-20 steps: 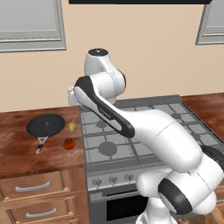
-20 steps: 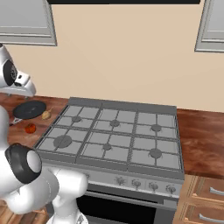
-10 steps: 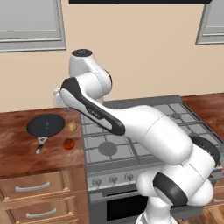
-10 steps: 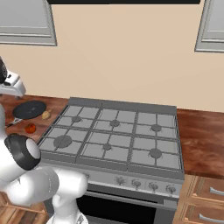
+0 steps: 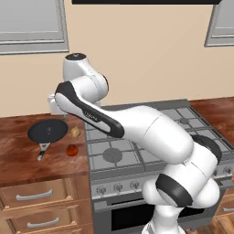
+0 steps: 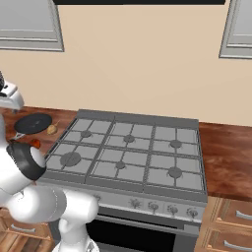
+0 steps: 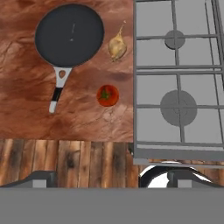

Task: Place the pan on the front left burner on the stove. Then place the tomato and the onion in the pan and turn on the front left burner.

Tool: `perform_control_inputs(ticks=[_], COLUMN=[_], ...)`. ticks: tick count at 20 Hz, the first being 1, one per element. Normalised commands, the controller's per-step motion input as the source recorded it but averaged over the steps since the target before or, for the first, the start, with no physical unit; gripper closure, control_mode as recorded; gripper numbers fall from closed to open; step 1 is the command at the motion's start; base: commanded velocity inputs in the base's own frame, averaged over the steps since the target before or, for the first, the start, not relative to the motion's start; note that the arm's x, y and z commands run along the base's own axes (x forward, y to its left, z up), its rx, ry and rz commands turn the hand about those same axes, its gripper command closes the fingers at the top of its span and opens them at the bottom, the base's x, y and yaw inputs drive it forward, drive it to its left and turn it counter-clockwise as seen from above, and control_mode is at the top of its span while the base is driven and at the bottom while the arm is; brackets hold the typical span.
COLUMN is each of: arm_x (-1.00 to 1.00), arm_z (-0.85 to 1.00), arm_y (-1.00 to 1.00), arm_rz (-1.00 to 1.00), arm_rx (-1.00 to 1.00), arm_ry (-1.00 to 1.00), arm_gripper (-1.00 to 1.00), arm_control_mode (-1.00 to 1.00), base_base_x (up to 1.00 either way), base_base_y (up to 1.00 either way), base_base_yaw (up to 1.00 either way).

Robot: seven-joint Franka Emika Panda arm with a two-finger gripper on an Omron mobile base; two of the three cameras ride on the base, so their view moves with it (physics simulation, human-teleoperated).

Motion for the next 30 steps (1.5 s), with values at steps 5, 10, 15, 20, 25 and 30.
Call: perform_control_inputs(ticks=[5,10,15,20,25,30], arm_x=[0.00,0.00,0.00,0.00,0.01,0.05], arm_z=[-0.46,-0.45,-0.39,-0.34,-0.26,-0.17], arm_y=[0.02,0.03,0.20,0.28,0.35,0.36], arm_rz=[0.00,0.00,0.00,-0.01,-0.05,-0.07], arm_rx=[0.00,0.02,0.05,0.02,0.00,0.00], arm_ry=[0.00,0.01,0.06,0.08,0.07,0.09], arm_gripper=[-1.00,-1.00,-1.00,-1.00,-1.00,-1.00], arm_control_mode=[-1.00,-1.00,-1.00,-1.00,-1.00,-1.00], base_base_x=[0.00,0.00,0.00,0.00,0.00,0.00], base_base_y=[0.00,0.00,0.00,0.00,0.00,0.00], base_base_yaw=[0.00,0.00,0.00,0.00,0.00,0.00])
